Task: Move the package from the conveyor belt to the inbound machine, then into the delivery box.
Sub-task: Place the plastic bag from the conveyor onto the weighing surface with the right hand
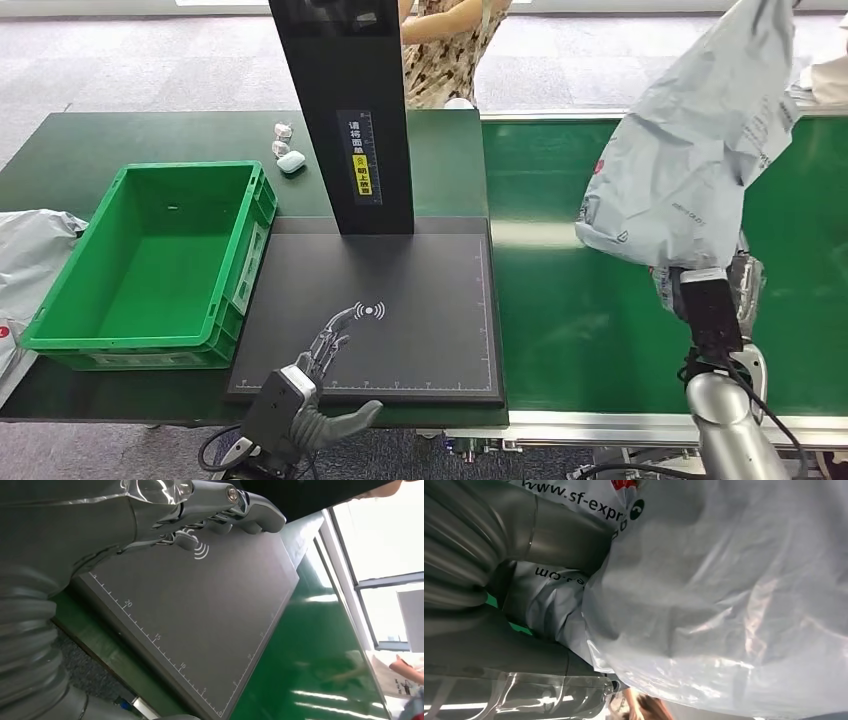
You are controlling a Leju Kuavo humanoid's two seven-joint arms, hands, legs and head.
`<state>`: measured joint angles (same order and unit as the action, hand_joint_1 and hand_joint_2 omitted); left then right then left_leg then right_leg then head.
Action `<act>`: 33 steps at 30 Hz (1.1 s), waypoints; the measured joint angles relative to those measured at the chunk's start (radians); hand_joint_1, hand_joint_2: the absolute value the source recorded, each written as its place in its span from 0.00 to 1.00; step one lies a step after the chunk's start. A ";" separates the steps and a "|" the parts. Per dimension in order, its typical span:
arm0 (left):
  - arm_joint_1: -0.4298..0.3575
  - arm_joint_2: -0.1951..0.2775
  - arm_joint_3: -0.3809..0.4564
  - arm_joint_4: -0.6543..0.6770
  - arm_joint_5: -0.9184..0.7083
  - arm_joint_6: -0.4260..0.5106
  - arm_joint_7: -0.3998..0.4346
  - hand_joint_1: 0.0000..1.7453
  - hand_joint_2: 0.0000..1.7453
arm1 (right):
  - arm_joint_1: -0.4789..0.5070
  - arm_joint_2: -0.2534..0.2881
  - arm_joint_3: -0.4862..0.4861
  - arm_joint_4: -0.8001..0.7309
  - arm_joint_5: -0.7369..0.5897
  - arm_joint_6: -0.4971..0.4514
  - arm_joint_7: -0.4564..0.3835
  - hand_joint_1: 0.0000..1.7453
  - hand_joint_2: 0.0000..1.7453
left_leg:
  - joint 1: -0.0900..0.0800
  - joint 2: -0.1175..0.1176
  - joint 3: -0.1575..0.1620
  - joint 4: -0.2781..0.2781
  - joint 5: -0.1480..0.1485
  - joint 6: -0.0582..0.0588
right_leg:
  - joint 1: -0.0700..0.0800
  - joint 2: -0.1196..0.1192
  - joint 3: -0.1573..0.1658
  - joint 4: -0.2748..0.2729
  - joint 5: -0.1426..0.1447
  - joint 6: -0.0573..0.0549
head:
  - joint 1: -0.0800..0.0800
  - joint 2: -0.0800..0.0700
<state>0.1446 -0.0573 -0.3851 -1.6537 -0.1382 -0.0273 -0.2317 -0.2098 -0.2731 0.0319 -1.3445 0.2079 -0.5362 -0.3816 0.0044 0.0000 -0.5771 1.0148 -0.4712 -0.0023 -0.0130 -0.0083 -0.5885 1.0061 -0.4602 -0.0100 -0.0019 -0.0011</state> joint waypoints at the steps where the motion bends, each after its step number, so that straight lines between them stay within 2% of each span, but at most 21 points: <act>1: 0.003 0.000 0.000 0.000 0.000 0.005 -0.004 0.00 1.00 | 0.004 0.003 0.001 -0.011 -0.032 0.011 -0.015 1.00 1.00 | 0.000 0.000 0.000 0.000 0.000 0.000 | 0.000 0.000 0.000 0.000 0.000 0.000 | 0.000 0.000; 3: 0.009 0.002 -0.002 0.000 0.000 0.013 -0.009 0.00 1.00 | 0.007 0.006 0.011 -0.025 -0.075 0.065 -0.031 1.00 1.00 | 0.000 0.000 -0.001 0.000 0.000 0.000 | 0.000 0.000 0.000 0.000 0.000 0.000 | 0.000 0.000; 6: 0.012 0.006 -0.003 0.000 0.002 0.018 -0.013 0.00 1.00 | -0.001 0.013 0.066 -0.030 -0.099 0.210 -0.038 1.00 1.00 | 0.000 0.001 -0.002 -0.001 0.000 0.000 | 0.000 0.001 0.000 0.000 0.000 0.000 | 0.000 0.000; 11: 0.012 0.011 -0.007 -0.002 0.004 0.001 -0.018 0.00 1.00 | -0.044 0.050 0.250 -0.015 -0.130 0.468 -0.037 1.00 1.00 | 0.001 0.000 -0.001 -0.001 0.001 -0.001 | 0.001 0.000 -0.001 0.001 0.000 0.000 | 0.000 0.000; 17: 0.000 0.016 -0.010 -0.003 0.015 -0.004 -0.022 0.00 1.00 | -0.164 0.110 0.431 0.048 -0.284 0.672 -0.015 1.00 1.00 | 0.001 0.001 -0.002 -0.001 0.002 -0.003 | 0.001 0.002 -0.003 0.002 0.001 -0.001 | 0.000 0.000; 21: -0.006 0.016 -0.010 -0.004 0.021 0.014 -0.022 0.00 1.00 | -0.247 0.147 0.527 0.124 -0.346 0.742 0.009 1.00 1.00 | 0.001 0.001 -0.002 0.000 0.002 -0.003 | 0.001 0.002 -0.003 0.002 0.001 -0.001 | 0.000 0.000; 26: -0.006 0.013 0.000 -0.016 0.032 0.093 -0.037 0.00 1.00 | -0.325 0.176 0.622 0.225 -0.369 0.781 0.039 1.00 1.00 | 0.001 0.001 -0.002 0.000 0.002 -0.003 | 0.001 0.001 -0.003 0.002 0.001 -0.001 | 0.000 0.000; 28: -0.003 0.009 0.012 -0.027 0.039 0.156 -0.057 0.00 1.00 | -0.346 0.179 0.648 0.258 -0.363 0.777 0.061 1.00 1.00 | 0.001 0.001 -0.002 0.000 0.002 -0.003 | 0.001 0.001 -0.003 0.002 0.001 -0.001 | 0.000 0.000; 33: 0.014 -0.013 0.068 -0.066 0.019 0.384 -0.129 0.00 1.00 | -0.374 0.179 0.699 0.317 -0.322 0.772 0.152 1.00 1.00 | 0.001 0.001 -0.002 0.000 0.002 -0.003 | 0.001 0.001 -0.003 0.002 0.001 -0.001 | 0.000 0.000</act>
<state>0.1586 -0.0699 -0.3173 -1.7193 -0.1195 0.3570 -0.3606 -0.5837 -0.0938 0.7311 -1.0272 -0.1141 0.2356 -0.2295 0.0055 0.0006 -0.5794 1.0146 -0.4689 -0.0050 -0.0123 -0.0068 -0.5915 1.0077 -0.4591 -0.0112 -0.0021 -0.0011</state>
